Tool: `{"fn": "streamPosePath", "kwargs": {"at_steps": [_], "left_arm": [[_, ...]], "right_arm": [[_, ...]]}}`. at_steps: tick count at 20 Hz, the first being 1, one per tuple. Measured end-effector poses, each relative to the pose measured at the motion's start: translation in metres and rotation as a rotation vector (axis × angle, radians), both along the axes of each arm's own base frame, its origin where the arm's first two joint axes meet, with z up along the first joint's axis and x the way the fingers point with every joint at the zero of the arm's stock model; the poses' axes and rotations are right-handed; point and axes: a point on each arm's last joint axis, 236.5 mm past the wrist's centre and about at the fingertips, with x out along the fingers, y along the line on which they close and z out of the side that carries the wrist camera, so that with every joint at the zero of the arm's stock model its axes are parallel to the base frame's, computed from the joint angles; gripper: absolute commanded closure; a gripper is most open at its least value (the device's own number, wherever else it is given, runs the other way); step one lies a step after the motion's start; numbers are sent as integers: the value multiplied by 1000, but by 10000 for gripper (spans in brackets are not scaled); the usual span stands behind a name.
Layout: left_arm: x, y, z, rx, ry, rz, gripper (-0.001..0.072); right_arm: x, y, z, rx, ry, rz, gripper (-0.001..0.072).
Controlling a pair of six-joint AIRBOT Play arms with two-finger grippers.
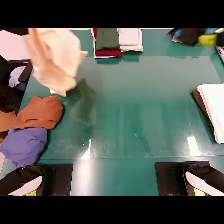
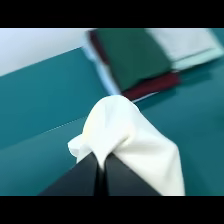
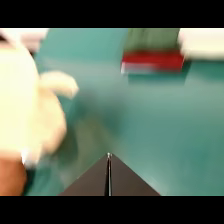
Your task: Fold the shirts.
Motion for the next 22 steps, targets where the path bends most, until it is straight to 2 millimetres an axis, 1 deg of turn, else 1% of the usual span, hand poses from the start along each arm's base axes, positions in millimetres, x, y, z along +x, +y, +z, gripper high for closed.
{"fn": "streamPosePath", "kwargs": {"at_steps": [2, 3, 4, 6, 7, 8, 9, 10, 11, 12, 13, 14, 15, 17, 19, 20, 21, 22], "left_arm": [[-17, -51, -9, 25, 23, -136, 686], [-25, -80, -20, 46, 47, -208, 686], [-32, -108, -34, 69, 73, -275, 685], [-48, -171, -71, 107, 144, -421, 684], [-57, -203, -93, 128, 184, -490, 597], [-65, -229, -114, 146, 214, -547, 274], [-74, -256, -134, 157, 241, -599, 104], [-81, -274, -152, 171, 272, -634, 105], [-86, -287, -166, 176, 297, -657, 104], [-84, -290, -176, 191, 309, -655, 104], [-74, -286, -184, 209, 321, -628, 104], [-62, -273, -192, 231, 349, -583, 104], [-45, -255, -198, 250, 375, -525, 104], [-6, -200, -212, 273, 458, -363, 103], [28, -137, -228, 258, 552, -190, 102], [41, -104, -239, 249, 604, -108, 101], [49, -75, -252, 238, 655, -41, 101], [53, -49, -266, 225, 710, 19, 101]], "right_arm": [[-10, -18, 27, 9, -66, -43, 687], [-16, -27, 38, 10, -93, -66, 687], [-21, -35, 46, 11, -112, -83, 688], [-30, -47, 57, 10, -141, -114, 687], [-33, -51, 61, 9, -151, -127, 687], [-36, -55, 64, 7, -156, -136, 687], [-38, -57, 64, 5, -156, -140, 687], [-40, -58, 64, 3, -153, -142, 687], [-41, -59, 63, 0, -149, -144, 688], [-41, -60, 61, -2, -143, -145, 687], [-41, -60, 58, -4, -133, -145, 687], [-41, -60, 54, -6, -121, -145, 687], [-40, -60, 48, -8, -107, -145, 687], [-37, -61, 35, -11, -75, -144, 688], [-33, -60, 21, -12, -41, -143, 687], [-31, -61, 13, -13, -22, -144, 687], [-29, -61, 6, -13, -7, -144, 687], [-27, -61, 0, -13, 7, -145, 687]]}}
